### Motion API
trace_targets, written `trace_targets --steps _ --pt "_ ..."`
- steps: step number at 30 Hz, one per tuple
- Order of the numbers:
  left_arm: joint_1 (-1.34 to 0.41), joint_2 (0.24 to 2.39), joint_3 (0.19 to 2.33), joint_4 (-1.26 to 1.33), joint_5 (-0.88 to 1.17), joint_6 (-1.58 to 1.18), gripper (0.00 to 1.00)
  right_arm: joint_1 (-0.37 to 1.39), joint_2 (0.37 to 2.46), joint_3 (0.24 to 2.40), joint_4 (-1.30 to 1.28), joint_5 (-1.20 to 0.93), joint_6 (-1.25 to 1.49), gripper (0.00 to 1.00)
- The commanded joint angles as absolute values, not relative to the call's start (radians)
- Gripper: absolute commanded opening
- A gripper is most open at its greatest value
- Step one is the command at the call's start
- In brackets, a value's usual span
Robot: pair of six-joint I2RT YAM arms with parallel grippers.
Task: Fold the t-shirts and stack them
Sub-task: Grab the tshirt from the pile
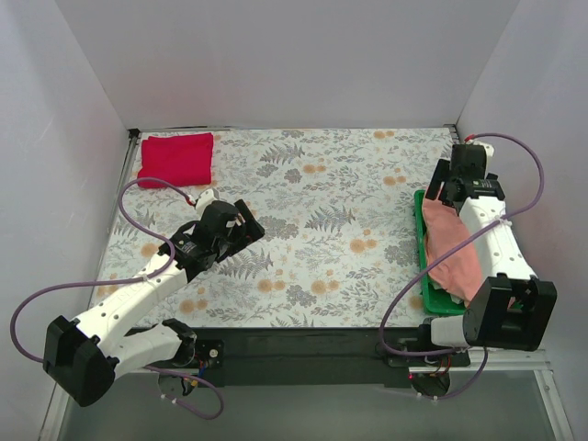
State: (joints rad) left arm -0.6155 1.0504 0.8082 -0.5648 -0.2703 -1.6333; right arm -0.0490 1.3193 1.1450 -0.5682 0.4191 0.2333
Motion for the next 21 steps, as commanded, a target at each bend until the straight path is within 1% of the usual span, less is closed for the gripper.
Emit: trace_targets --steps 1,5,6,8,9,10,12,14,15,21 --pt "-0.617 1.032 0.801 -0.552 -0.268 -1.614 0.98 -0.066 1.367 1.209 -0.571 0.373 0.213 0.93" --pt "-0.615 1.034 0.801 -0.558 -0.281 -1.614 0.98 -0.084 1.423 1.216 -0.571 0.341 0.227 0.84" --pt "-0.617 1.034 0.801 -0.560 -0.282 -1.614 0.98 -0.086 1.433 1.216 -0.569 0.336 0.227 0.76" --pt "-0.615 1.037 0.805 -0.568 -0.284 -1.615 0.98 -0.089 1.447 1.216 -0.571 0.324 0.239 0.65" --pt "-0.615 1.037 0.805 -0.568 -0.282 -1.615 0.98 -0.089 1.447 1.213 -0.568 0.321 0.241 0.51" --pt "-0.617 1.038 0.807 -0.568 -0.281 -1.615 0.98 -0.090 1.445 1.212 -0.568 0.319 0.242 0.42" --pt "-0.617 1.040 0.805 -0.568 -0.279 -1.617 0.98 -0.091 1.440 1.209 -0.566 0.321 0.241 0.25" --pt "-0.615 1.043 0.807 -0.569 -0.279 -1.617 0.98 -0.094 1.433 1.209 -0.565 0.327 0.233 0.15" --pt "-0.615 1.043 0.807 -0.569 -0.278 -1.617 0.98 -0.095 1.427 1.209 -0.566 0.328 0.233 0.02" --pt "-0.615 1.037 0.805 -0.571 -0.270 -1.615 0.98 -0.100 1.364 1.218 -0.557 0.337 0.216 0.01"
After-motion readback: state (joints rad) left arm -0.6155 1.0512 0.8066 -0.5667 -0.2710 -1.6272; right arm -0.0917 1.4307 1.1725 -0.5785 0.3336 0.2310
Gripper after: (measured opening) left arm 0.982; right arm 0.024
